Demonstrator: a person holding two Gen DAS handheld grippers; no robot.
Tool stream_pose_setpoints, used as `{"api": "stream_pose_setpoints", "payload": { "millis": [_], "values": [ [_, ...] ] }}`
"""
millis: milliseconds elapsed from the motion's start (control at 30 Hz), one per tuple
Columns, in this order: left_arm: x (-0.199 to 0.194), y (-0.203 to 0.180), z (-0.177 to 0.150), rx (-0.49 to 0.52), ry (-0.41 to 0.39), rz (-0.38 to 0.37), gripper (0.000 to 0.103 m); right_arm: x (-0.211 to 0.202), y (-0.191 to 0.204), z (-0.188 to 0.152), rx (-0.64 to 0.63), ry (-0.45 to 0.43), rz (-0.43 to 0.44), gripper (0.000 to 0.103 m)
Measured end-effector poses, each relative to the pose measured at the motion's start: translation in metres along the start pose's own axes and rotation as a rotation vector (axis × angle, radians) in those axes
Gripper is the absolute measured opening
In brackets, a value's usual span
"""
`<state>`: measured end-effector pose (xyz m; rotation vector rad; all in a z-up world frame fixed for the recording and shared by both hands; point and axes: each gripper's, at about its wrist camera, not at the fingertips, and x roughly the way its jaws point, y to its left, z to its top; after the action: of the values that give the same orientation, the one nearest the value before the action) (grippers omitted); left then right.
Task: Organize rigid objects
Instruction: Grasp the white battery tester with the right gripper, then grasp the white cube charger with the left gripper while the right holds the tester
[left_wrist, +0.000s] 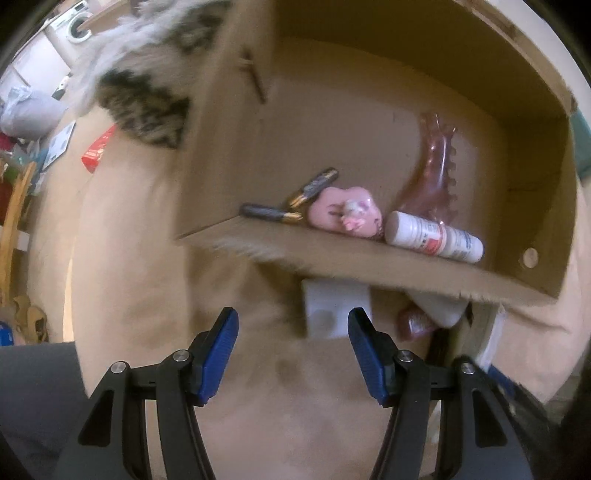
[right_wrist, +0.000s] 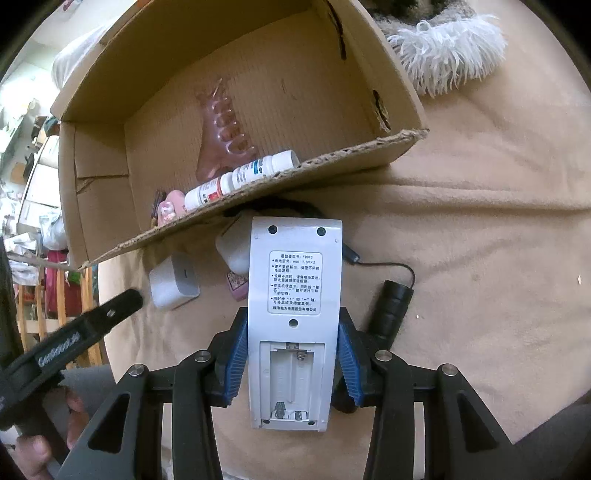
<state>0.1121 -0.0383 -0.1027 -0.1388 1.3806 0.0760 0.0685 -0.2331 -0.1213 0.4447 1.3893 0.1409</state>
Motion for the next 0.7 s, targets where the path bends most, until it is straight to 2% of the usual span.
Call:
{"api": "stream_pose_setpoints", "payload": {
  "millis": [100, 167, 233, 300, 400, 500, 567, 600, 633, 667, 700],
  "values": [
    [0.015, -0.012, 0.007, 0.009, 0.015, 0.022, 0.061, -0.001, -0.001, 0.002, 0.003, -0.006, 0.009, 0.046],
    [0.019, -0.019, 0.011, 0.011, 0.001, 0.028, 0.066, -0.006, -0.009, -0.001, 0.010, -0.010, 0.014, 0.046],
    [0.022, -0.028, 0.013, 0.033, -0.005, 0.050, 0.066, -0.009, -0.012, -0.001, 0.016, -0.015, 0.009, 0.046],
    [0.031, -0.037, 0.016, 0.054, 0.022, 0.076, 0.066, -0.010, -0.012, -0.001, 0.022, -0.014, 0.016, 0.046],
    [0.047, -0.038, 0.020, 0.037, 0.072, 0.063, 0.066, -0.010, -0.011, -0.001, 0.026, -0.019, 0.024, 0.046],
    [0.051, -0.037, 0.026, 0.030, 0.045, 0.071, 0.065, -0.017, -0.015, -0.001, 0.025, -0.020, 0.031, 0.046],
    [0.051, -0.037, 0.028, 0.056, 0.022, 0.095, 0.056, -0.019, -0.018, -0.001, 0.021, -0.016, 0.034, 0.046],
    [0.051, -0.036, 0.030, 0.064, 0.019, 0.087, 0.053, -0.019, -0.018, -0.001, 0.021, -0.014, 0.034, 0.046],
    [0.052, -0.033, 0.041, 0.070, 0.018, 0.070, 0.044, -0.019, -0.020, -0.001, 0.021, -0.014, 0.033, 0.046],
    [0.052, -0.032, 0.042, 0.077, 0.017, 0.058, 0.040, -0.020, -0.020, -0.001, 0.020, -0.013, 0.032, 0.046],
    [0.051, -0.031, 0.048, 0.082, 0.018, 0.058, 0.039, -0.020, -0.020, 0.000, 0.020, -0.013, 0.032, 0.046]
  ]
}}
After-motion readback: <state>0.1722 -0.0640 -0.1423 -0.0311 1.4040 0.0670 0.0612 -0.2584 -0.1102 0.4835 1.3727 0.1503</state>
